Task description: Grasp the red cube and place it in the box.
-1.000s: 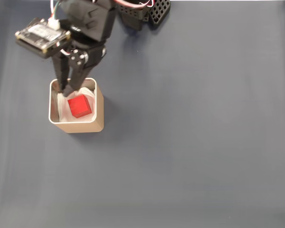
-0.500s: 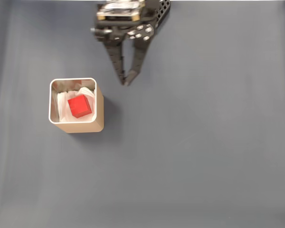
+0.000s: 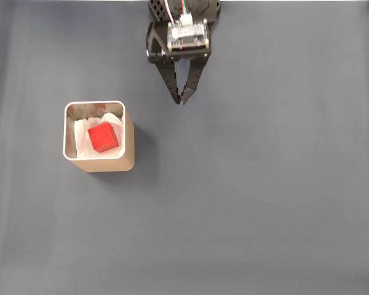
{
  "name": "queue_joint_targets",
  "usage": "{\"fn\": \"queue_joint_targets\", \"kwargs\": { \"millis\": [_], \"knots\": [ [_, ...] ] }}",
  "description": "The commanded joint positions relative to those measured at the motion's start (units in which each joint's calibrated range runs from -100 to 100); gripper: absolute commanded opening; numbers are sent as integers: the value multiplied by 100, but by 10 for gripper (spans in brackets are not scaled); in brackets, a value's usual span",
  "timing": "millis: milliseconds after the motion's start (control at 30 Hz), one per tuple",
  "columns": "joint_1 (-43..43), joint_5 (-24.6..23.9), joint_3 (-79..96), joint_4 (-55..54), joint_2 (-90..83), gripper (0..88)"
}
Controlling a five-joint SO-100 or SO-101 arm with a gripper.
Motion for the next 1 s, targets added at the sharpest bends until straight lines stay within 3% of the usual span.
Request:
{"fn": "queue_joint_targets", "kwargs": {
  "millis": [0, 500, 967],
  "knots": [
    [-1, 54, 417, -193, -284, 1],
    [269, 39, 2386, -95, -1106, 1],
    [127, 63, 2413, 1325, -1115, 3]
  ]
}}
